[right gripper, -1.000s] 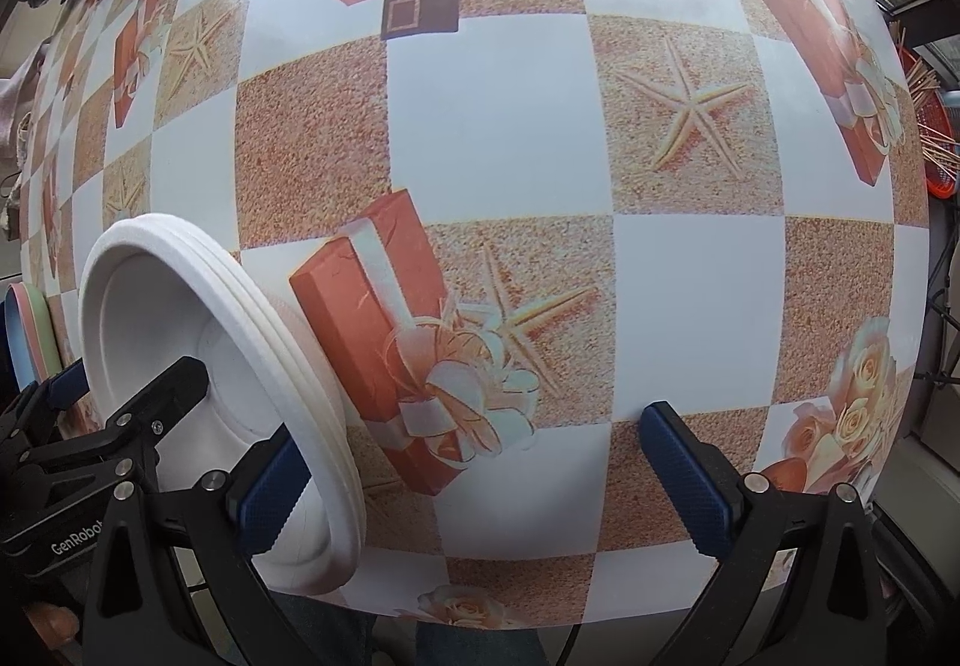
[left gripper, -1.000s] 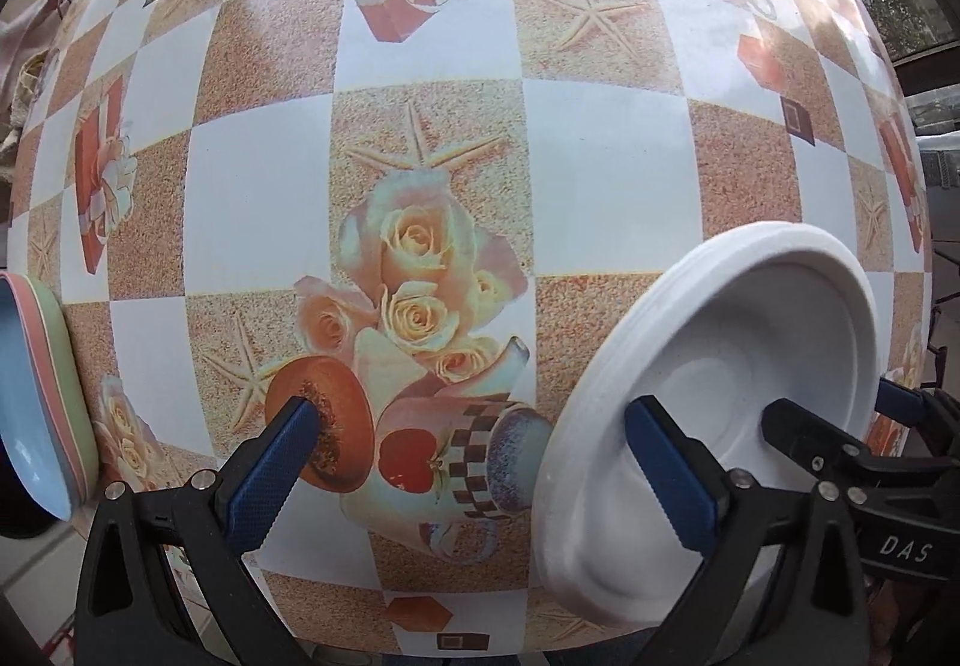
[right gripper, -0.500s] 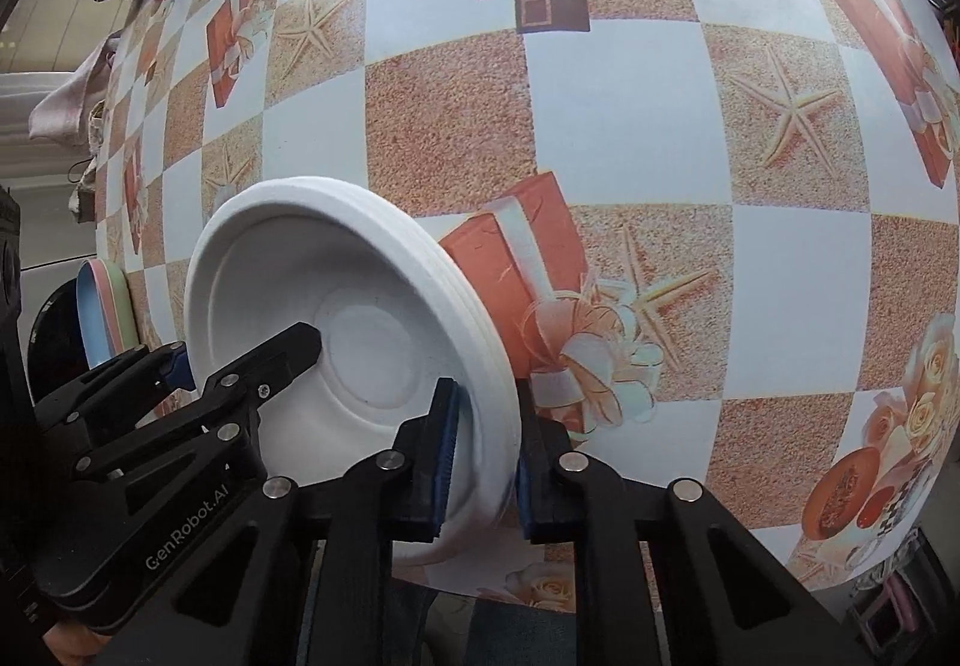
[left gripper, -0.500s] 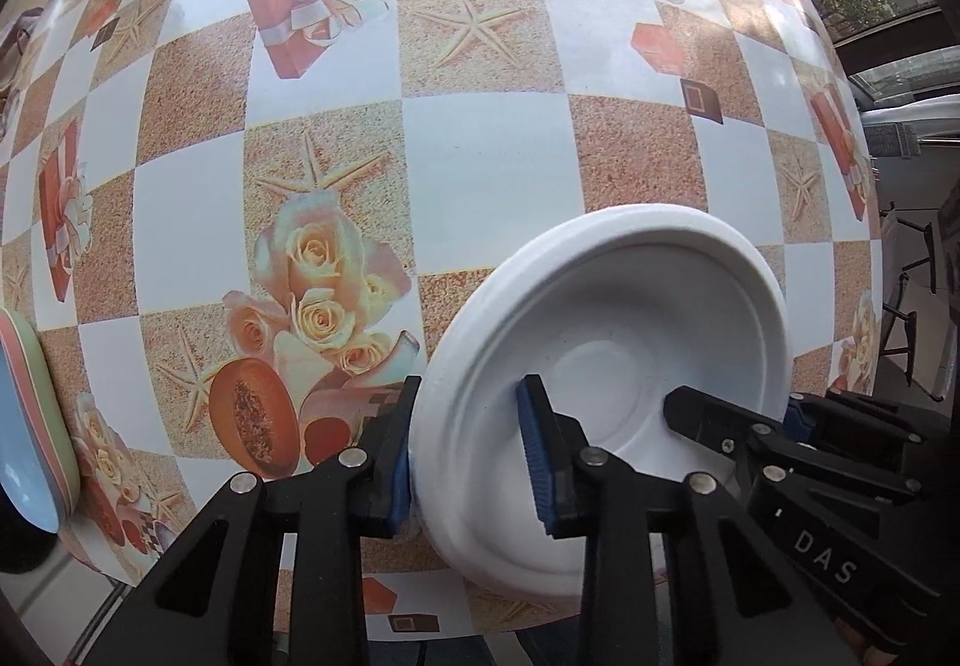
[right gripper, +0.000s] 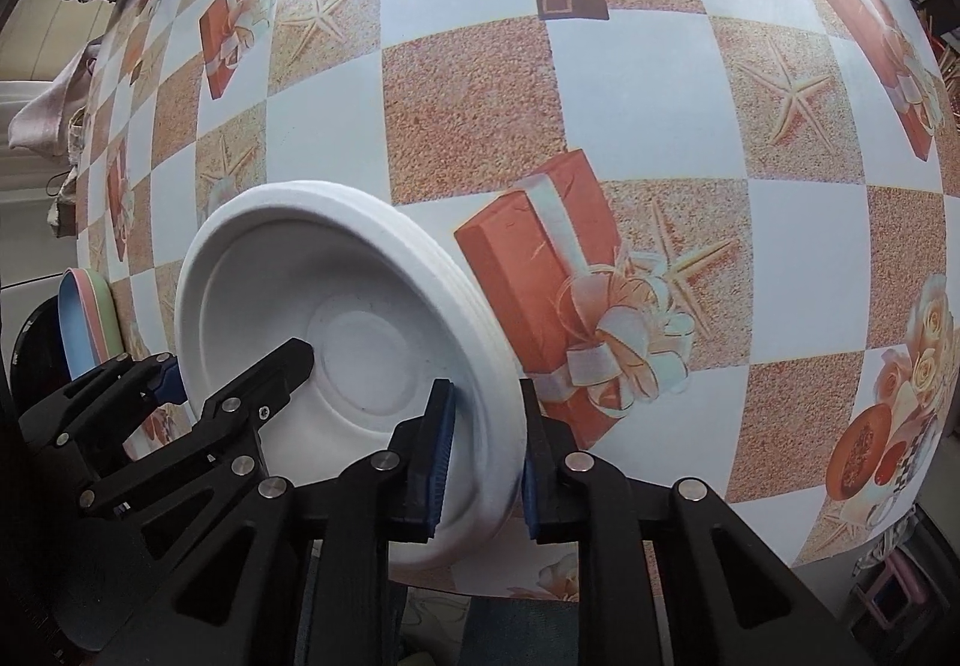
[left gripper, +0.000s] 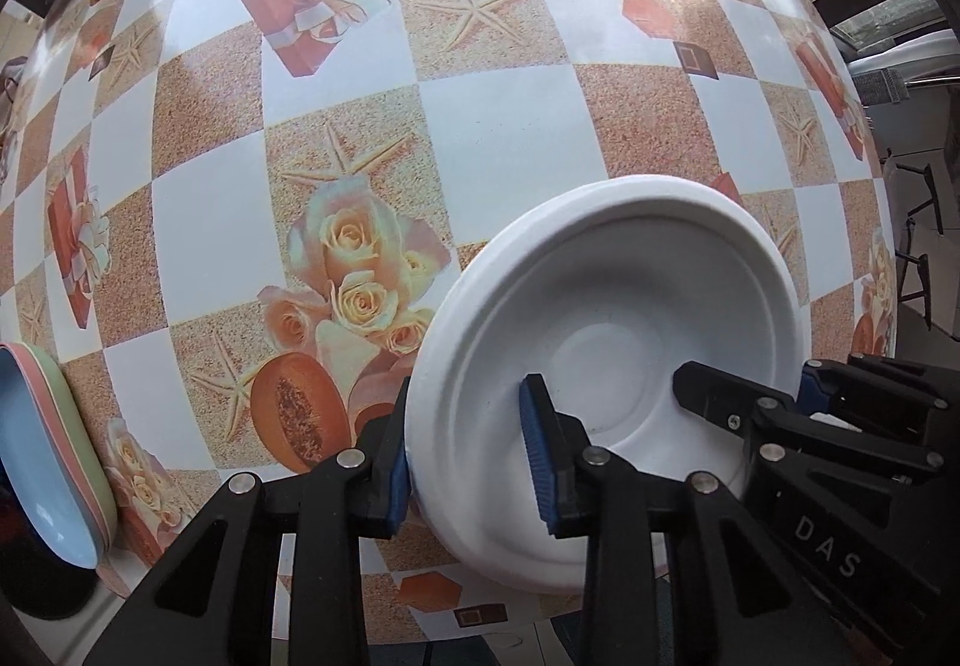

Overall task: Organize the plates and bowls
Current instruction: 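Carry the bowl stack with both grippers to the blue plate stack, then lower the bowls onto the blue plate and open both grippers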

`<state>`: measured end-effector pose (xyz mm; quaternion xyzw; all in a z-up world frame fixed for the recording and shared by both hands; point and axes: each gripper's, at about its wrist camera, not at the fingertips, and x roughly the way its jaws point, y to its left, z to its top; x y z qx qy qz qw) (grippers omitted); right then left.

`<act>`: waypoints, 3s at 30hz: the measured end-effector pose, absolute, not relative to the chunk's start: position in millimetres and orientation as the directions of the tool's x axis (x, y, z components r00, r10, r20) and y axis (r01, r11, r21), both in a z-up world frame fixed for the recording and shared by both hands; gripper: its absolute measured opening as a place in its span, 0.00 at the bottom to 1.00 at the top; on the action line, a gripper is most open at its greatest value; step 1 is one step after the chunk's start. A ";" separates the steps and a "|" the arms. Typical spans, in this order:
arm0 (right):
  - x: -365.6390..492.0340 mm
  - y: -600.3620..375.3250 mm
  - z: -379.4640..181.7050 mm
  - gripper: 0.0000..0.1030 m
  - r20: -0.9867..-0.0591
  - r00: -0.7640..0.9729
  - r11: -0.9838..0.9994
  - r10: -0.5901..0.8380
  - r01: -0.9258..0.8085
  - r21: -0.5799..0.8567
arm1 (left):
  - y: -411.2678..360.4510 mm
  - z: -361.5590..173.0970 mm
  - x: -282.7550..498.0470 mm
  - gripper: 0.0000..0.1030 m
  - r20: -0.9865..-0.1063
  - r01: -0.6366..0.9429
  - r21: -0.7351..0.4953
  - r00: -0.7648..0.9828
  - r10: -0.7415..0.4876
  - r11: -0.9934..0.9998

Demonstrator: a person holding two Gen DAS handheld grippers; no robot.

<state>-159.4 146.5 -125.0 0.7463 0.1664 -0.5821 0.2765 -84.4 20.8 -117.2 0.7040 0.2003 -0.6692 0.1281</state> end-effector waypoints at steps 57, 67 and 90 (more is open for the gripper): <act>15.5 -67.2 -31.8 0.25 -0.981 0.189 -0.657 -0.045 0.734 0.172 | -167.7 -33.5 104.0 0.35 -0.987 0.567 -0.131 -0.148 0.056 -0.813; 56.8 -109.3 -41.9 0.25 -0.969 0.240 -0.587 -0.054 0.778 0.225 | -205.7 -35.0 145.5 0.35 -0.994 0.648 -0.077 -0.111 0.005 -0.758; 60.9 -124.7 -64.2 0.57 -0.972 0.236 -0.588 -0.021 0.783 0.202 | -235.2 -42.9 158.2 0.44 -0.987 0.650 -0.045 -0.145 -0.065 -0.759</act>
